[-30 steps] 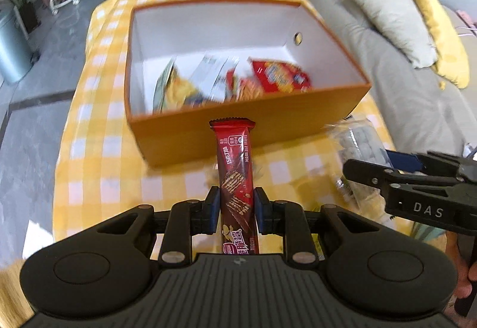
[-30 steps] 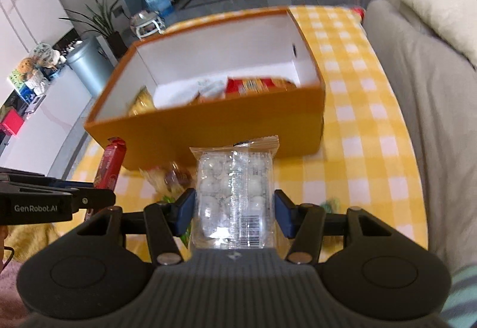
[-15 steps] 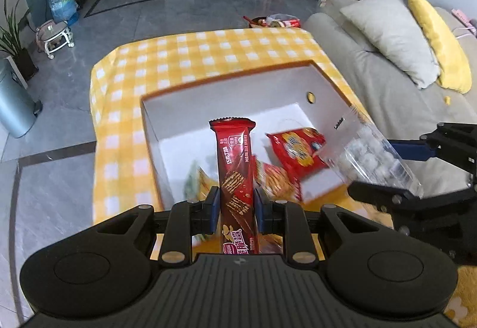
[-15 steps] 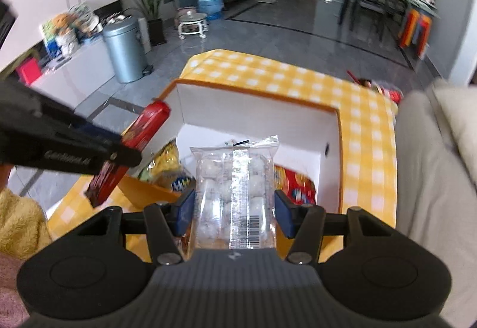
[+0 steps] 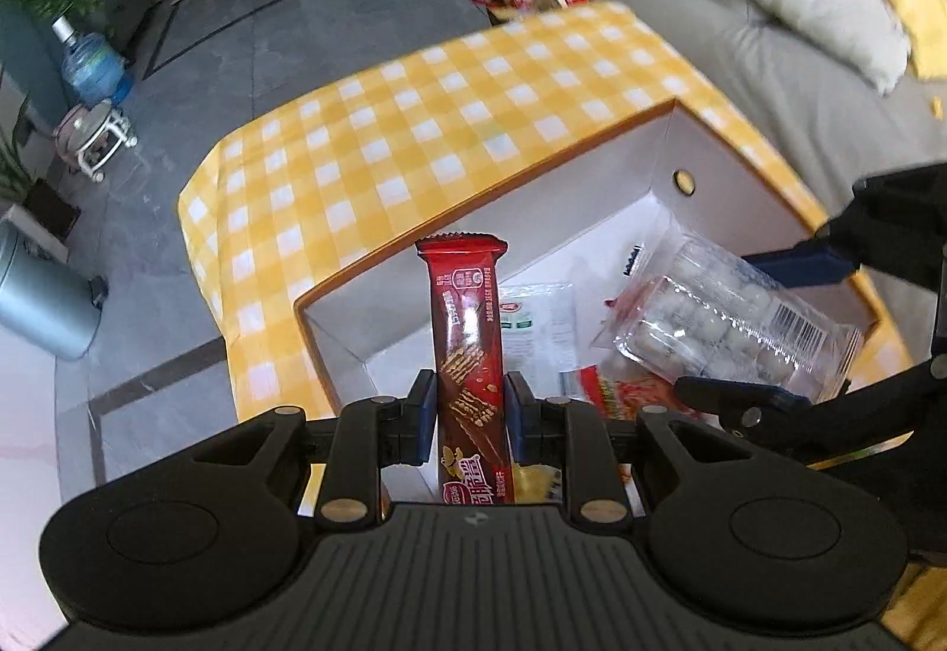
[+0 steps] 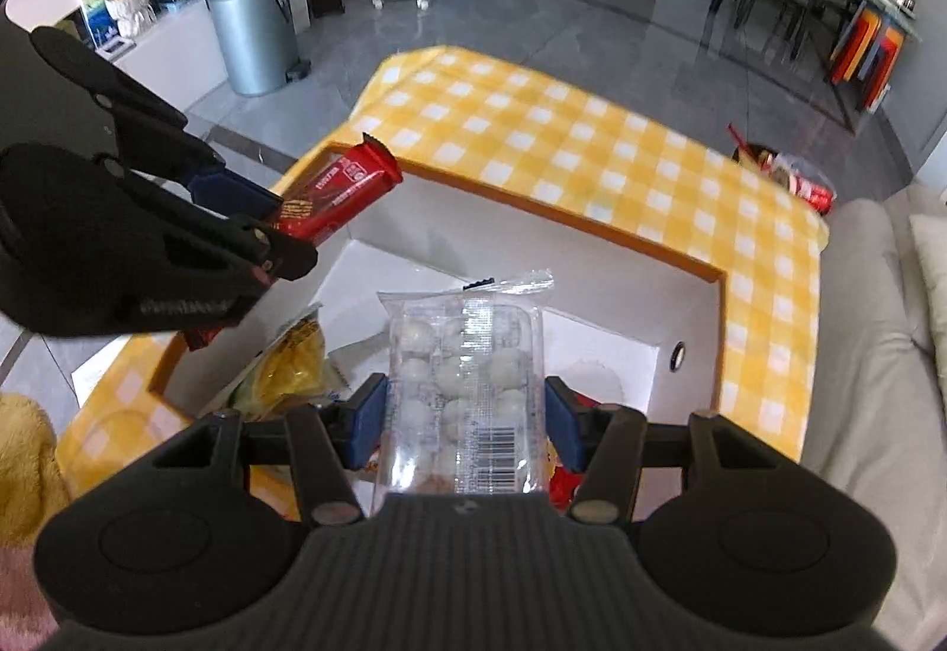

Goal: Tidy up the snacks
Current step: 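Lower both snacks into the box and open both grippers, then move both tools back to the snacks left on the table, then bring the left gripper to the green tube while the right approaches the yellow packet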

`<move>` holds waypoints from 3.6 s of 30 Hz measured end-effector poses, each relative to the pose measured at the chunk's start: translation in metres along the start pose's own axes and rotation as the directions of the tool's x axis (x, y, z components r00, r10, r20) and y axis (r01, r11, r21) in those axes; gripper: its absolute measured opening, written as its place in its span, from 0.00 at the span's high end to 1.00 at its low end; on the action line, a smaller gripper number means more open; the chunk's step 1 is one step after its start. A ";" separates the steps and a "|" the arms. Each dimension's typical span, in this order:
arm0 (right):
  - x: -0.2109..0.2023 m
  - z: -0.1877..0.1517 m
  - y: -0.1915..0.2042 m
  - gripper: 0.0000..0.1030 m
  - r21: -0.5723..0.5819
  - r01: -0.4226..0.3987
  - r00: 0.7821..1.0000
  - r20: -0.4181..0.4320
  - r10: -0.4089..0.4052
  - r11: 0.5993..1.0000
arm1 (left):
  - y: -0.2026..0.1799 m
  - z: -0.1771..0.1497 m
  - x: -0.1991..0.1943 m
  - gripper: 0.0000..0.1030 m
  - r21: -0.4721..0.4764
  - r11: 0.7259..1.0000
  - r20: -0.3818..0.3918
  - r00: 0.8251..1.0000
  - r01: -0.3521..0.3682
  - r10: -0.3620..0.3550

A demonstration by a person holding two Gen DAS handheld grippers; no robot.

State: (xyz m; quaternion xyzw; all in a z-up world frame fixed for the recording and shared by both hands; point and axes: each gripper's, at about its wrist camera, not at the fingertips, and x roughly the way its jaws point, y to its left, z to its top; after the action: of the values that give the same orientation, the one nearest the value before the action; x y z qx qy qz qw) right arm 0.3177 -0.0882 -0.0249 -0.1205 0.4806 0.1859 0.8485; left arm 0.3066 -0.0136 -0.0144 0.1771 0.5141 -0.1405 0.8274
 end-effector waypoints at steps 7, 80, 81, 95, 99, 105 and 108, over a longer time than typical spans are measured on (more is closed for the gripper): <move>0.042 0.011 0.000 0.48 -0.005 0.000 0.997 -0.074 0.000 1.000 | -0.005 0.012 0.035 0.75 0.160 0.985 -0.045 0.996 -0.064 0.072; -0.018 -0.037 0.014 0.12 0.216 0.085 0.996 -0.032 -0.080 0.973 | -0.020 -0.072 -0.050 0.40 -0.132 0.982 0.064 0.987 -0.136 0.145; -0.021 -0.041 0.017 0.12 0.208 0.092 0.996 -0.027 -0.089 0.974 | -0.022 -0.076 -0.053 0.40 -0.138 0.982 0.068 0.988 -0.129 0.139; -0.038 -0.130 0.027 0.12 0.276 0.080 0.997 -0.044 -0.071 0.958 | -0.052 -0.143 -0.068 0.40 -0.262 0.965 0.094 0.996 0.016 0.009; -0.035 -0.159 0.023 0.12 0.364 0.091 0.995 -0.074 -0.069 0.927 | -0.059 -0.158 -0.059 0.40 -0.308 0.950 0.066 0.997 0.056 -0.038; -0.023 -0.199 0.018 0.12 0.486 0.112 0.989 -0.136 -0.052 0.867 | -0.073 -0.172 -0.044 0.40 -0.357 0.928 0.047 0.995 0.104 -0.093; -0.015 -0.213 0.017 0.13 0.514 0.126 0.983 -0.178 -0.039 0.849 | -0.080 -0.175 -0.032 0.40 -0.379 0.917 0.032 0.992 0.125 -0.122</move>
State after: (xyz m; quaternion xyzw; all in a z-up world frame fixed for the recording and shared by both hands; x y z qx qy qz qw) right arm 0.1394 -0.1570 -0.1207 0.0795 0.5741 0.0012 0.8149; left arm 0.1195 -0.0067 -0.0691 -0.0197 0.5386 -0.0907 0.8375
